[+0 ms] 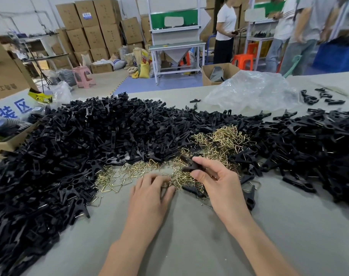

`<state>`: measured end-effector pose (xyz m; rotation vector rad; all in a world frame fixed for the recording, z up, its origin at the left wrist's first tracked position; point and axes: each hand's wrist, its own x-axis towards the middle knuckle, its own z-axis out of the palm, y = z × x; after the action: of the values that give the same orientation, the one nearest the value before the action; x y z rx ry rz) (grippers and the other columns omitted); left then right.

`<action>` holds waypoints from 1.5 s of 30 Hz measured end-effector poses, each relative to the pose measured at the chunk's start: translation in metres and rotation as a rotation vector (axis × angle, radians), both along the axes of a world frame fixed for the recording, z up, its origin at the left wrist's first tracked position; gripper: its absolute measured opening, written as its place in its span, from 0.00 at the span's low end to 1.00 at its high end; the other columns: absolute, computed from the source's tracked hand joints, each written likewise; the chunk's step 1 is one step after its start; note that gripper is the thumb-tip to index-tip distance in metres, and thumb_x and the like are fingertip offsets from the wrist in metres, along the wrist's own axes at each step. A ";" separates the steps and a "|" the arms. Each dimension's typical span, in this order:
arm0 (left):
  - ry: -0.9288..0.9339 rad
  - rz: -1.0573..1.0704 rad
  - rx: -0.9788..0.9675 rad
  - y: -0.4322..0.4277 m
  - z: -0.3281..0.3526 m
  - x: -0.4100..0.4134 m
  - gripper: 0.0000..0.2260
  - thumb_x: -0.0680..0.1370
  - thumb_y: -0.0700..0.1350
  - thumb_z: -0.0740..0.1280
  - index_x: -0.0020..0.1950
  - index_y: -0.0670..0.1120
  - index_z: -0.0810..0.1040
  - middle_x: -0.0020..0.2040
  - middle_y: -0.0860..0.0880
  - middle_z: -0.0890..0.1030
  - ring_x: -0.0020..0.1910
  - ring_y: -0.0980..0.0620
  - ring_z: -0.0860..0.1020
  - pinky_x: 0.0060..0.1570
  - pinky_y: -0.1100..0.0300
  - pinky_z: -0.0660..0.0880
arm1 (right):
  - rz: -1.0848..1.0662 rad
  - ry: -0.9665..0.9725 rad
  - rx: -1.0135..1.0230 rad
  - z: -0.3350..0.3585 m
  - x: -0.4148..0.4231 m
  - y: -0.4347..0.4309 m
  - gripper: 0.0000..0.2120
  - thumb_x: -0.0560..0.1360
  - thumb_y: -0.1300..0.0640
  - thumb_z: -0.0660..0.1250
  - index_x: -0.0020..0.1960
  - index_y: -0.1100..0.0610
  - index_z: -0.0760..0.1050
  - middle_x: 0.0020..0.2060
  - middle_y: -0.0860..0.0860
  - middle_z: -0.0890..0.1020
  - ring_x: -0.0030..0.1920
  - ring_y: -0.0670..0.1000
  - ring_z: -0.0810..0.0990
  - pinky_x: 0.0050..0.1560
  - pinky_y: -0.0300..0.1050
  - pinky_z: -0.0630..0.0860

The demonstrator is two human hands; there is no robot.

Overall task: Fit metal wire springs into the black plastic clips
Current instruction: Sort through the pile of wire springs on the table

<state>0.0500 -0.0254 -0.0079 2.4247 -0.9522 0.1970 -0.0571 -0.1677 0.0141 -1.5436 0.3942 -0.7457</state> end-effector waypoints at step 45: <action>0.858 -0.073 -0.812 -0.006 0.019 -0.021 0.11 0.82 0.37 0.64 0.62 0.48 0.77 0.43 0.45 0.85 0.36 0.52 0.81 0.38 0.63 0.78 | 0.004 0.078 -0.648 -0.011 0.003 0.011 0.15 0.76 0.67 0.72 0.59 0.54 0.83 0.49 0.42 0.77 0.51 0.36 0.77 0.53 0.26 0.72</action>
<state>0.0291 -0.0313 0.0116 1.4687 -0.4201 -0.3920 -0.0541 -0.1566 0.0034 -2.1837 0.2109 -0.8600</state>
